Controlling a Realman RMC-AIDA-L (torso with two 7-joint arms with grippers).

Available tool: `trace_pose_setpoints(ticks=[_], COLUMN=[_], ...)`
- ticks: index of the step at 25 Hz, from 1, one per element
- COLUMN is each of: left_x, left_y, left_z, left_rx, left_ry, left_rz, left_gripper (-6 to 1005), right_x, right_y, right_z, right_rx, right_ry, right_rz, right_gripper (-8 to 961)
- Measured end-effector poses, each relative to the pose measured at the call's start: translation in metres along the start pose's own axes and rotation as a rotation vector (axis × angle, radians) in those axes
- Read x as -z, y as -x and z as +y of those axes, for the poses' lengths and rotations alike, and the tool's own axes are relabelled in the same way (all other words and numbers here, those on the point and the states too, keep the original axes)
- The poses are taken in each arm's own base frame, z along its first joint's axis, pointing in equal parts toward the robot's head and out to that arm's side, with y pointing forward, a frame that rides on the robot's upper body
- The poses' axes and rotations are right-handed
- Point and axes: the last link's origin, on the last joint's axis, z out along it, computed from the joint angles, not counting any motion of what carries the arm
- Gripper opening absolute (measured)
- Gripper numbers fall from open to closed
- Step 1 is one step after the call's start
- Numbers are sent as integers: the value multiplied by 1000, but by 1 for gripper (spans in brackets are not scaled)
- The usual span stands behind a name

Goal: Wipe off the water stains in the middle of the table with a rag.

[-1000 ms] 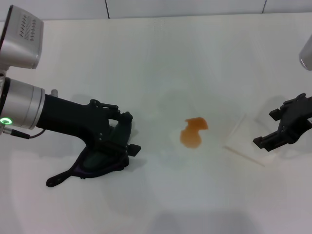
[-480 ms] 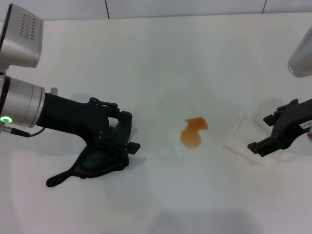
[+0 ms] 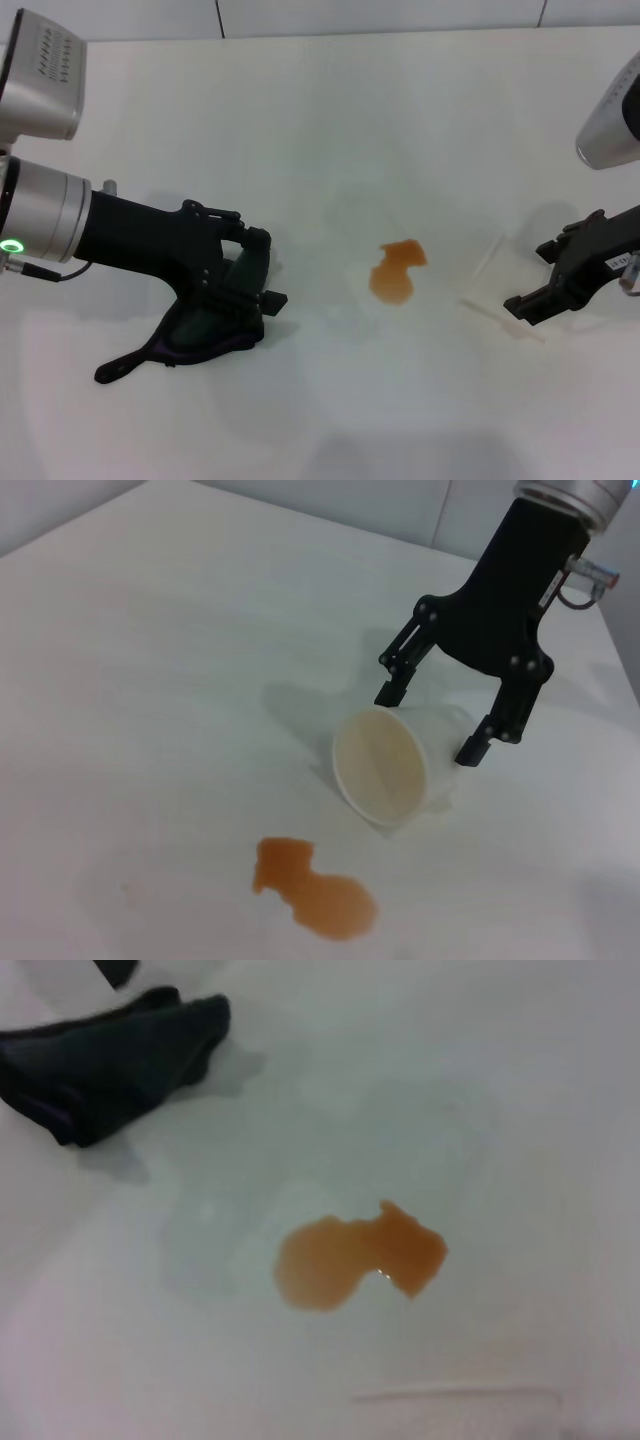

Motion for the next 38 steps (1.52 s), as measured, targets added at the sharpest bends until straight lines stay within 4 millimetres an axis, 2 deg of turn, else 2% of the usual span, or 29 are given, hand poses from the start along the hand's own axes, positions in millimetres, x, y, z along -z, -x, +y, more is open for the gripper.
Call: trace_pose_setpoints(ticks=[6,19,25,38], left_x=[0,0,0,0], left_y=[0,2,2,1], left_z=[0,-1,-1,-1], left_rx=[1,2,1,-10], left_ry=[-5,-11,-12,-14], left_rz=[1,1,1,6], left_gripper=[879,879,879,879], right_x=[-6,-5,-5,-4], right_y=[-3,-1,-1,0], right_z=[-2,-2,-2,-3], right_rx=[-4,-9,-13,-19], right_ry=[-18,-24,-25,-24], right_rz=[34,30,29,30], right_gripper=[868,868,809,808])
